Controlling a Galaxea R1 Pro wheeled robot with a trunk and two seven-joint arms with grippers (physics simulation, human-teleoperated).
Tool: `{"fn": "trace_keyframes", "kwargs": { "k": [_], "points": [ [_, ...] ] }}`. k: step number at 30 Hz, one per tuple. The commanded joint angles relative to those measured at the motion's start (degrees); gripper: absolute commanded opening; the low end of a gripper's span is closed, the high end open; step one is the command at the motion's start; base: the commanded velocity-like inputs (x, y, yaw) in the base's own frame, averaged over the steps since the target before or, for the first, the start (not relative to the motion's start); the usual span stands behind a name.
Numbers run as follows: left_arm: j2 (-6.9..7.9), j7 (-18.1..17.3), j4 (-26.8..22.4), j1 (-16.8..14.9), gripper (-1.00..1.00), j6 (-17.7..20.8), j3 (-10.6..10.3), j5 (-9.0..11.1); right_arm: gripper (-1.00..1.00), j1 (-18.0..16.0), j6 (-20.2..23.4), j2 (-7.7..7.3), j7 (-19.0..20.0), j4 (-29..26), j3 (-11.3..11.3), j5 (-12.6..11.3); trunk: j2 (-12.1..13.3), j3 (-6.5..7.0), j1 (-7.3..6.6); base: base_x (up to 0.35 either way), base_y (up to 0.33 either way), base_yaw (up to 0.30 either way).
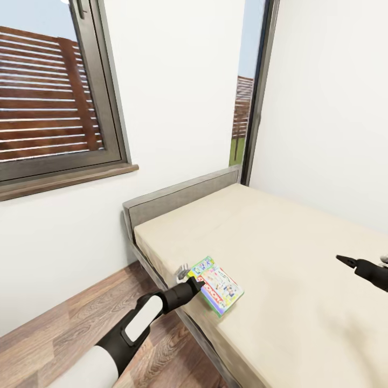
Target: Put all the toys in the child's room - the three board games (two on the bed and one on the table), the two jigsaw puzzles on the table, and the tennis ball on the table - inside the toy box on the table in the child's room.
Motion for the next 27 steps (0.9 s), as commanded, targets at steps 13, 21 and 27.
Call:
{"fn": "trace_keyframes", "kwargs": {
  "k": [13,21,27],
  "points": [
    [0.3,4.7,-4.4,1.4,-1.0,0.1,-1.8,0.2,1.0,0.3,0.6,-0.13,6.1,-2.1,2.9,0.4,1.2,0.48,-0.67,0.0,0.0,0.0],
    [0.43,6.3,-5.2,1.7,-1.0,0.0,-2.0,0.2,1.0,0.5,0.7,-0.05,7.5,-2.5,3.7,0.4,4.4,1.92,-2.43,0.0,0.0,-0.027],
    [0.5,6.9,-5.7,1.8,-1.0,0.0,-2.1,0.2,1.0,0.5,0.7,0.03,7.7,-2.7,4.0,0.4,6.8,3.0,-3.74,0.0,0.0,-0.015]
  ]
}}
